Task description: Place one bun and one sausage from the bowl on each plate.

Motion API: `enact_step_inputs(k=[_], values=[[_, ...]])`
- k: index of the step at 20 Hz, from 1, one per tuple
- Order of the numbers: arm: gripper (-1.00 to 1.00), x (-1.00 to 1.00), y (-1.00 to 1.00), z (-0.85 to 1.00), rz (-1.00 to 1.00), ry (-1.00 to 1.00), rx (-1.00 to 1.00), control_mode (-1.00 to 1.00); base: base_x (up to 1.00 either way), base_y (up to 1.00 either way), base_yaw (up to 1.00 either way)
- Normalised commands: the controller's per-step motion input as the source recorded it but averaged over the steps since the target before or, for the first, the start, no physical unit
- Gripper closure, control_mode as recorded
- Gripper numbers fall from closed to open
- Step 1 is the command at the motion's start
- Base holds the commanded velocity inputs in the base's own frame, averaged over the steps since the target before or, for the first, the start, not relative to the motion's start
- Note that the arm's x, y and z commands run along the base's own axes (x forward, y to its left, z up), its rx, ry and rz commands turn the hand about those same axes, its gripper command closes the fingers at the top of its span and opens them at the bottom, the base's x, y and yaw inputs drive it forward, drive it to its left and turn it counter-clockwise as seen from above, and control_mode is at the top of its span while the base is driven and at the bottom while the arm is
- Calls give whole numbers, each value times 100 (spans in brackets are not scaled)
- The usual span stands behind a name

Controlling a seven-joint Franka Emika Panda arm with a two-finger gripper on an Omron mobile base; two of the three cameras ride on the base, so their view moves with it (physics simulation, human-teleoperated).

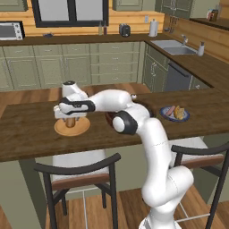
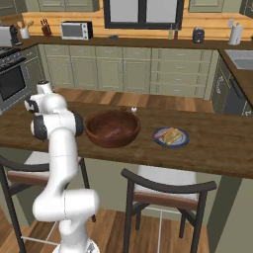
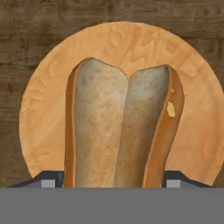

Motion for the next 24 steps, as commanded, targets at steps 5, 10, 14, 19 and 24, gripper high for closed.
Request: enact_step_inputs(k=[5,10,14,19,24], values=[[-100,0,0,-45,-17,1,0,-100,0,0,0],[-100,7,0,-24,-11,3,1,-100,0,0,0],[-100,11,0,0,0,2,1,-100,0,0,0],[-100,-3,-4,47,0,1,3,-100,0,0,0],[-100,-75,-65,100,0,-3,13,-100,0,0,0]])
